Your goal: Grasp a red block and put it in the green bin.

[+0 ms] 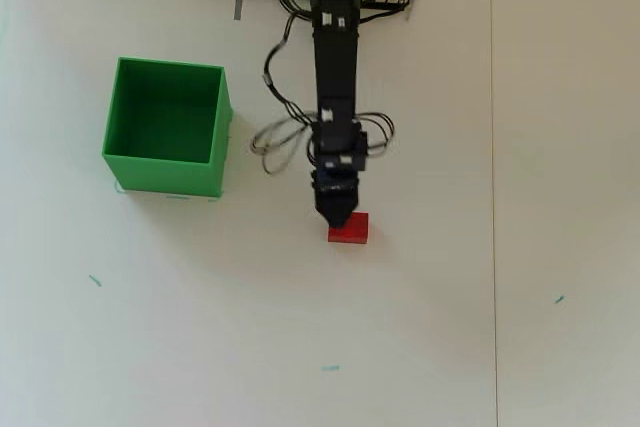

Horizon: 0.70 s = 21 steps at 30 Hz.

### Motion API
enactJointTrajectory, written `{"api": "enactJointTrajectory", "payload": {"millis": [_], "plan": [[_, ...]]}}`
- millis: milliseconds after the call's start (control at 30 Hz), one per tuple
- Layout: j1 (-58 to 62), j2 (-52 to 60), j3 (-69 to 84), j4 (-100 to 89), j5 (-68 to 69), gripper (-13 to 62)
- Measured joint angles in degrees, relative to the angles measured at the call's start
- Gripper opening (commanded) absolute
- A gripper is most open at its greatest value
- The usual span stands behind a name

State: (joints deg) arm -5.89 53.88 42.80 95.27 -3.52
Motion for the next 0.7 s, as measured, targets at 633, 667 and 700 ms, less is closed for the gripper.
{"api": "enactJointTrajectory", "payload": {"millis": [633,667,700], "plan": [[0.0,-9.0,-8.9,2.1,2.1,35.6],[-0.4,-9.1,-8.9,2.0,2.1,35.6],[-0.9,-9.3,-8.9,2.1,2.1,35.6]]}}
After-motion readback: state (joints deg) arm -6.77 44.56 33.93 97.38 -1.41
